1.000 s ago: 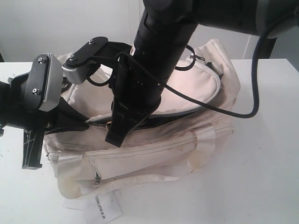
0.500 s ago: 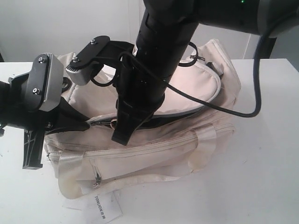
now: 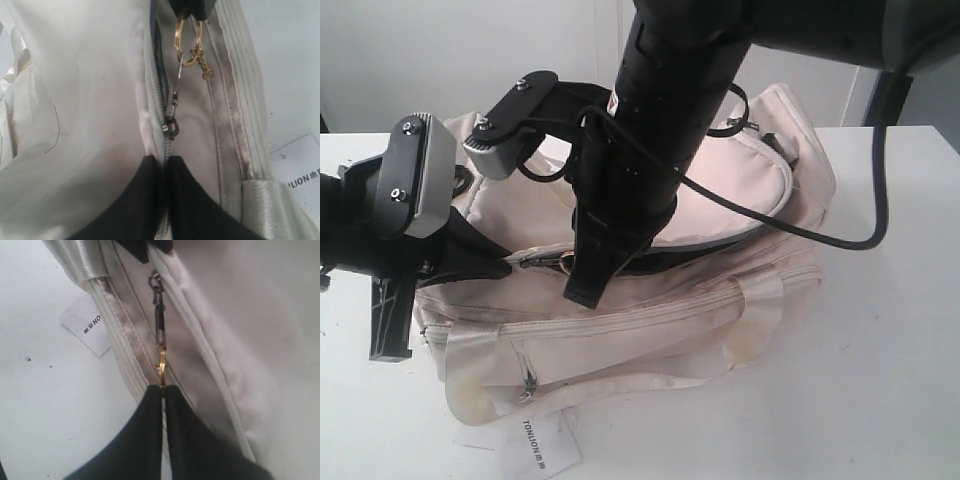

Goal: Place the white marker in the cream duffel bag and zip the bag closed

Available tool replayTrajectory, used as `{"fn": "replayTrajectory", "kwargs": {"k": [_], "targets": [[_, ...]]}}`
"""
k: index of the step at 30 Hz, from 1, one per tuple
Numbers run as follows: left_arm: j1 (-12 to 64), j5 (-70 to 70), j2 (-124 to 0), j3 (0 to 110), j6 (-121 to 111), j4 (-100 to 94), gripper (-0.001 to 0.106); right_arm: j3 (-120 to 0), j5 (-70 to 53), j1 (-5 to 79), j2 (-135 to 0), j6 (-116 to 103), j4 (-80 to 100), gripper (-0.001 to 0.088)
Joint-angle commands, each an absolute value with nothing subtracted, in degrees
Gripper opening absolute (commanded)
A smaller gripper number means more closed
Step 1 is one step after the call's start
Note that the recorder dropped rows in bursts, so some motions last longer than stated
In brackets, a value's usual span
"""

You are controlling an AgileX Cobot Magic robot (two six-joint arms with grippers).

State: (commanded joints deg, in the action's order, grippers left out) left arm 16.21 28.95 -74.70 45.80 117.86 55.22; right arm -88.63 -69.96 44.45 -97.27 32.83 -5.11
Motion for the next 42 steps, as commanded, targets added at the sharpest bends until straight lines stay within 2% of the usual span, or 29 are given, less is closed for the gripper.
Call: {"fn": "replayTrajectory", "kwargs": {"k": [42], "targets": [[16.21,28.41,-74.7,45.8,117.0,55.22,0.0,-87.2,-69.96,38.08,-96.43,31.65,-4.39,0.0]]}}
